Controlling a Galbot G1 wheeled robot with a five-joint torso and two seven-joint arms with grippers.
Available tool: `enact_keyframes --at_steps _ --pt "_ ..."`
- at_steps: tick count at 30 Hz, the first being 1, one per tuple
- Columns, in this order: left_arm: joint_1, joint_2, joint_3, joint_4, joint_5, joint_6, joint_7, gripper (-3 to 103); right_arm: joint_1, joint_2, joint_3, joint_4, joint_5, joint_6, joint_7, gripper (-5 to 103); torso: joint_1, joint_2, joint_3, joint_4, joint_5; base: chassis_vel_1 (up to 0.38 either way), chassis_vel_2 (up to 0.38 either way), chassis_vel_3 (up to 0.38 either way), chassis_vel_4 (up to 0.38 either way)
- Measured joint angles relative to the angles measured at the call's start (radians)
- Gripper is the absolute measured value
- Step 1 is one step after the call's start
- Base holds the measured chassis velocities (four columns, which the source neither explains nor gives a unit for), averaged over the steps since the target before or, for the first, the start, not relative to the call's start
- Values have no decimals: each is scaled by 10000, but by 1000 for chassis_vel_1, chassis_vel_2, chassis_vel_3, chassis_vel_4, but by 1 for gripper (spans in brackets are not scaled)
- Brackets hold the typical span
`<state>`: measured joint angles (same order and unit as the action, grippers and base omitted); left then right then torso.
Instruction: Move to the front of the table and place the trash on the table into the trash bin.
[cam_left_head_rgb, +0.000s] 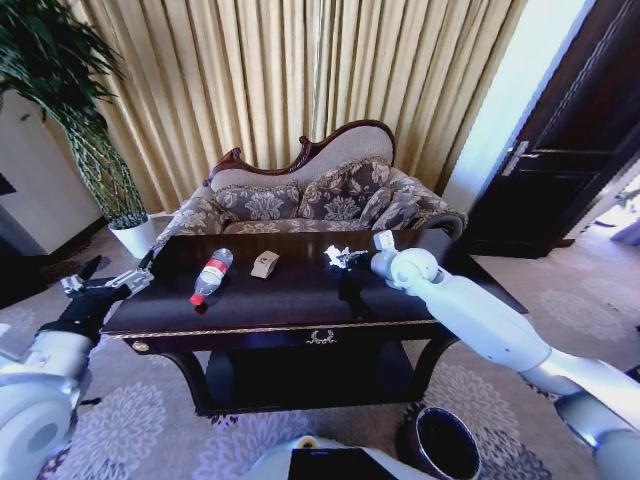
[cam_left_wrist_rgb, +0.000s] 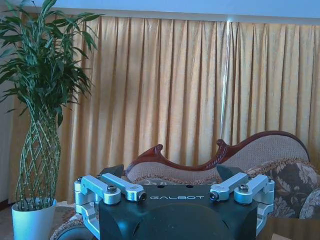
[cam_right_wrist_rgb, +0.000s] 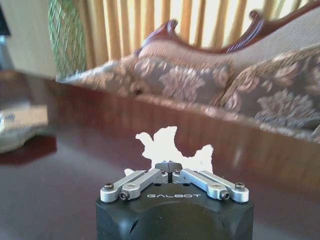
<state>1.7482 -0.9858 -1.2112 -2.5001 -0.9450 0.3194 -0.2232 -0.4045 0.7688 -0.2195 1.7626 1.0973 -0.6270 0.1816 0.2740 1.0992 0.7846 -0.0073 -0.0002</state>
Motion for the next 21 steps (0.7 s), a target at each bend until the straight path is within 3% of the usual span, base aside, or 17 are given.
enact_keyframes --at_steps 5,7,8,12,14,17,21 --pt "-29 -6 -40 0 -71 0 -185 100 -534 -121 874 450 -176 555 475 0 1 0 0 1 0 0 0 0 0" --pt "-54 -56 -68 0 -128 1 -223 100 -1313 -294 2122 1038 -525 884 574 0 0 0 -1 1 -2 0 0 0 0" --pt "-54 -56 -68 0 -128 1 -223 100 -1313 -294 2122 1038 -525 884 574 0 0 0 -1 1 -2 0 0 0 0" --pt "-142 -123 -36 0 -144 1 -227 100 -3483 -770 4634 2129 -1109 1250 572 0 0 1 -1 -7 2 0 0 0 0" --pt "-150 -129 -29 0 -144 2 -227 100 -3735 -834 4875 2248 -1134 1292 577 0 0 0 -1 -6 3 0 0 0 0" --pt "-207 -190 101 0 -141 6 -229 100 -5498 -1093 6538 2754 -1568 1641 681 0 -1 1 -2 -2 0 0 0 0 0" --pt "-245 -202 187 0 -132 8 -234 100 -6309 -968 7366 2828 -1666 1724 698 0 0 2 -1 -1 0 0 0 0 0"
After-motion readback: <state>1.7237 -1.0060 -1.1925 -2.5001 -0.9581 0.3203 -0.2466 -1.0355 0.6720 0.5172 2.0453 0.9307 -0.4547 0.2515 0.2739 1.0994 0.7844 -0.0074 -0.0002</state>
